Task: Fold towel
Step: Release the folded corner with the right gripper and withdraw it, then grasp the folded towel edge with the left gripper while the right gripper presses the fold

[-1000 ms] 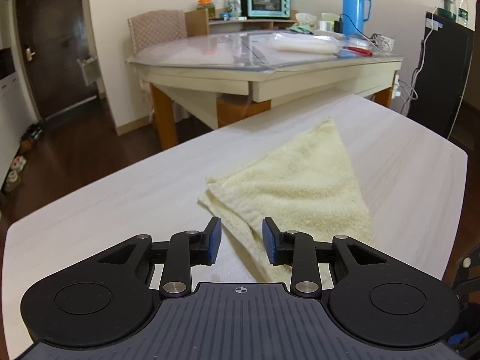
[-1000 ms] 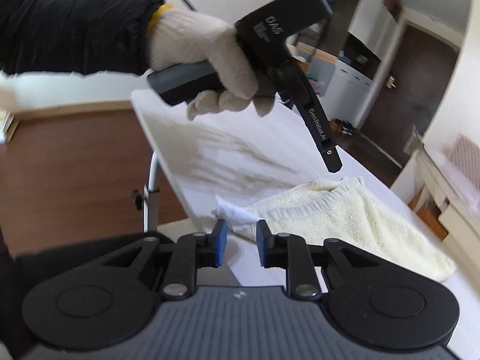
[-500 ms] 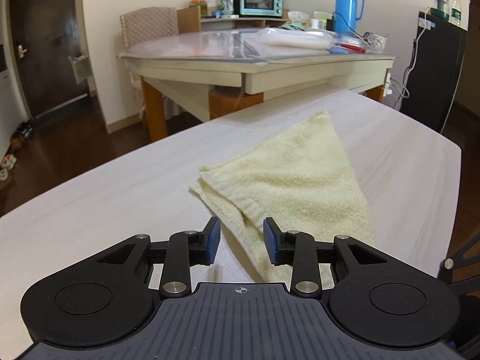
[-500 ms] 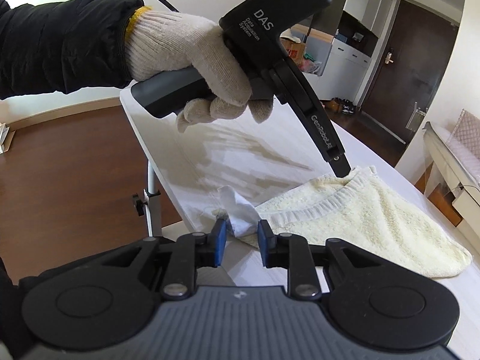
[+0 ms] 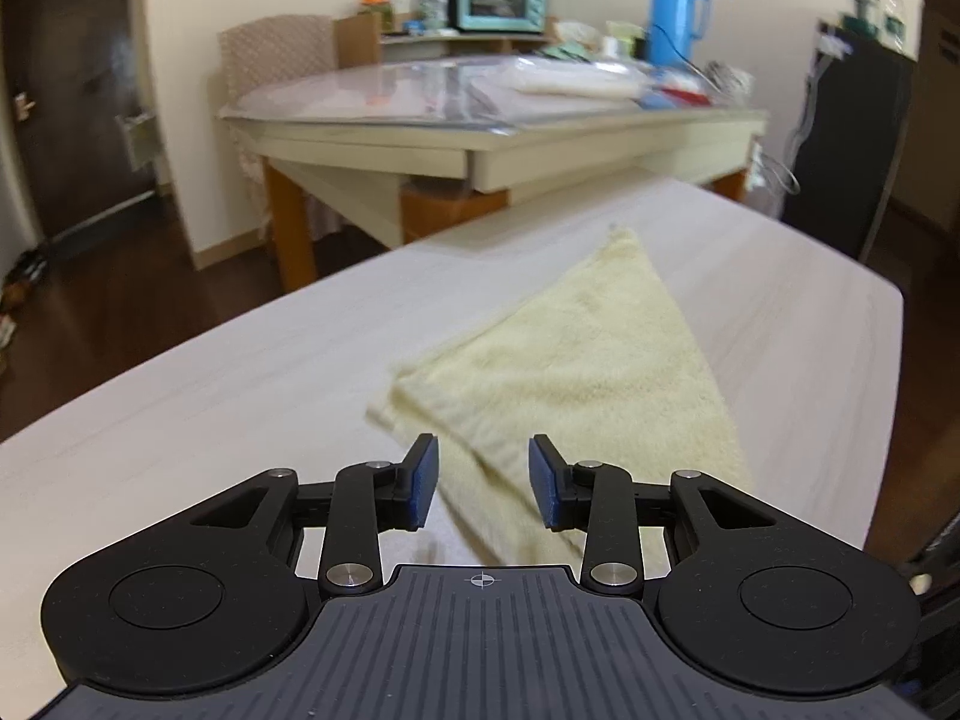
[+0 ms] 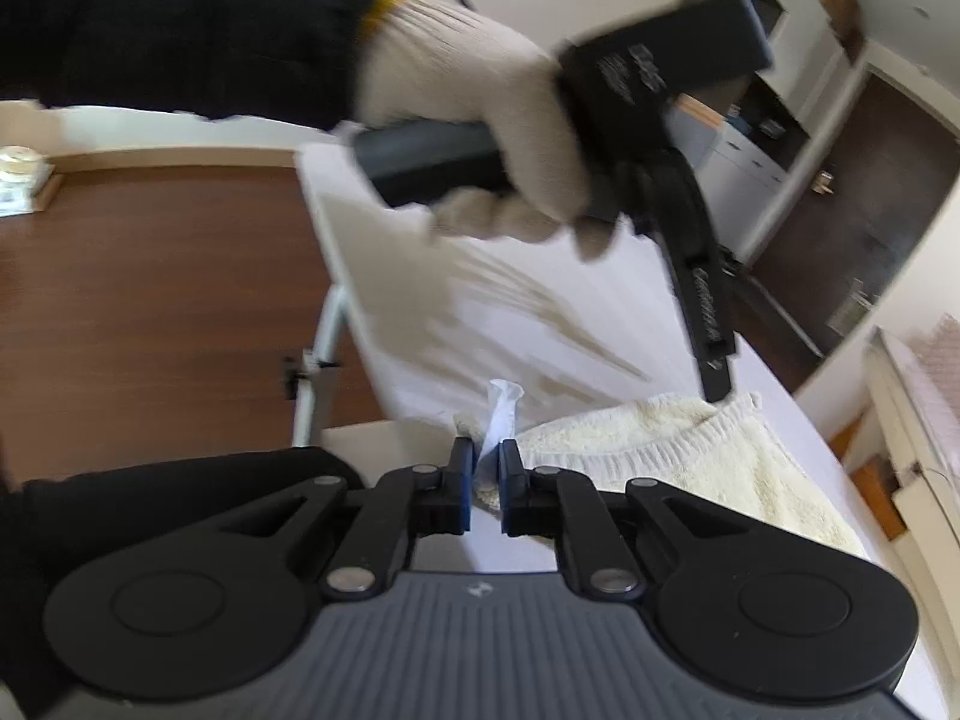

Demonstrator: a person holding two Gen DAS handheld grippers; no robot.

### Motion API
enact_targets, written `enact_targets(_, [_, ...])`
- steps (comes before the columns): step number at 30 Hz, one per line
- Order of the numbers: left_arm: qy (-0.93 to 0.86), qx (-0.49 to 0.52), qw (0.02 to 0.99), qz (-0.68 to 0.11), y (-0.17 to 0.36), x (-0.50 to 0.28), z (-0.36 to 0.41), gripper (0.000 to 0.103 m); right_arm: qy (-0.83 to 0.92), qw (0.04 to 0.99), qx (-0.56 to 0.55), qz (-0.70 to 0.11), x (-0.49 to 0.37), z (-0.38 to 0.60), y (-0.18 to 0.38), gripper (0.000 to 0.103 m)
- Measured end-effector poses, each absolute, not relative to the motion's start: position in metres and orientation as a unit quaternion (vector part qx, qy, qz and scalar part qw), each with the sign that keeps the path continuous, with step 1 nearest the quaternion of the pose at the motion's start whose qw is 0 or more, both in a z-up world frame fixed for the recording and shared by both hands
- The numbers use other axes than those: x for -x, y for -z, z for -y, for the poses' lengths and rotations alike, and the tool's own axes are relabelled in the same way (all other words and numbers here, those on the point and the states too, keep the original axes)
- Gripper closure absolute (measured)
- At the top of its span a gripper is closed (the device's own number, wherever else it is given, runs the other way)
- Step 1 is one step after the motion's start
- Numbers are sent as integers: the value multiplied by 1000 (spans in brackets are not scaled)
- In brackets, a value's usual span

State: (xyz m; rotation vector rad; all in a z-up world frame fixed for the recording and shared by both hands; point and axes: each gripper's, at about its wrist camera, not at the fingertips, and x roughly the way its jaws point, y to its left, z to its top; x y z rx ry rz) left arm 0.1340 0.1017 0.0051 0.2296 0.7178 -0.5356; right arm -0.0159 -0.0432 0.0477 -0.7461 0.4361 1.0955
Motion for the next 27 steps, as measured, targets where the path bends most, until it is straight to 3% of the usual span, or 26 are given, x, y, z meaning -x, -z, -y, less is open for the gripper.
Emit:
enact_targets(9, [269,-53,873,-403,8,-145,-101,68,-503,764,352,-198,26,43,-41,94])
enact_targets(19, [235,108,863,-434,19,-175,-127,68,-508,766,341,-198,30,48,-48,93])
enact_targets(24, [225,148,860,-432,22,-190,-135,72,-508,768,335,-199,36,46,-47,93])
enact_targets(27, [224,155,863,-426,23,-194,-138,83,-508,768,334,-198,39,45,-47,93])
